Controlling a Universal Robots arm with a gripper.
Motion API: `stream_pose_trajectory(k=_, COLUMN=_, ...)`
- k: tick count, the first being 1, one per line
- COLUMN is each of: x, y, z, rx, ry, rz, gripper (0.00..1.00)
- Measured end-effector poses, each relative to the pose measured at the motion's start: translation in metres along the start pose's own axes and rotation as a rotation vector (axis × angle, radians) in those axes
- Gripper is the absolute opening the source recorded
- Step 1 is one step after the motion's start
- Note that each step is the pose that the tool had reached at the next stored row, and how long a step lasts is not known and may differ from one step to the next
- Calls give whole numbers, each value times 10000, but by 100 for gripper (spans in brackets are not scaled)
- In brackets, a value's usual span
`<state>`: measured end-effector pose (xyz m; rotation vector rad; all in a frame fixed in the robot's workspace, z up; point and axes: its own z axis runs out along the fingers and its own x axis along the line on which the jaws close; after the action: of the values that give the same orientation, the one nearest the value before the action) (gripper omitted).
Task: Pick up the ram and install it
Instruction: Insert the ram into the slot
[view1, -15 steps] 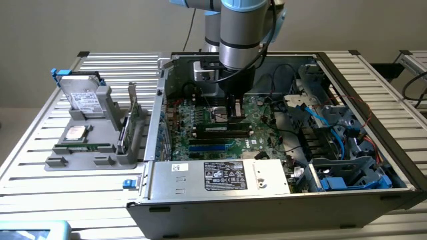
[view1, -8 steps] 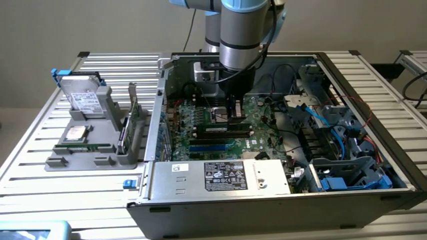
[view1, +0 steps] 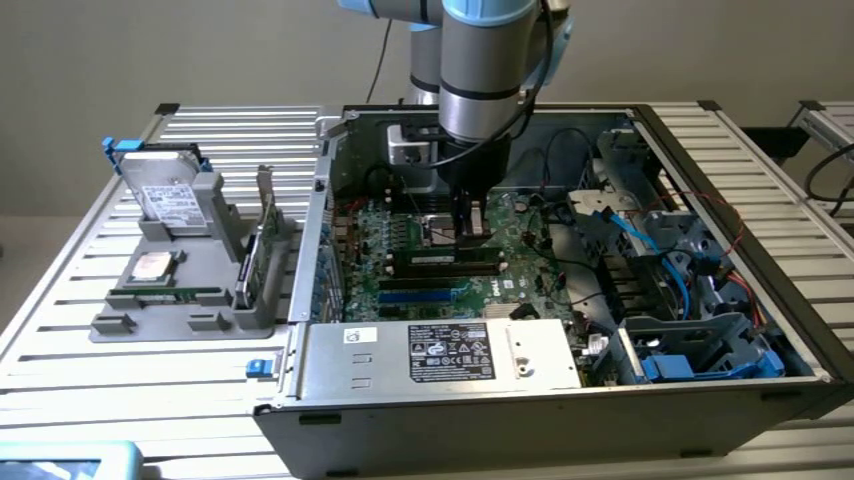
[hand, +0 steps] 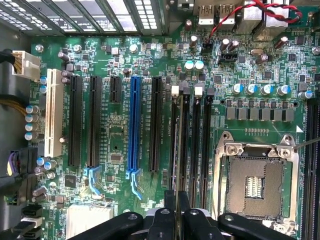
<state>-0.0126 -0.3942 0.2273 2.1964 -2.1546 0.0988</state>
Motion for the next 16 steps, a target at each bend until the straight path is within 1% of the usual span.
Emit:
stream_pose_trajectory(k=10, x=-1, y=0, z=10, rx=2, ry=1, rz=-21, gripper=14)
stream_pose_trajectory(k=16, x=6, y=0, z=-4, rx=1, ry=2, rz=-24, gripper=14)
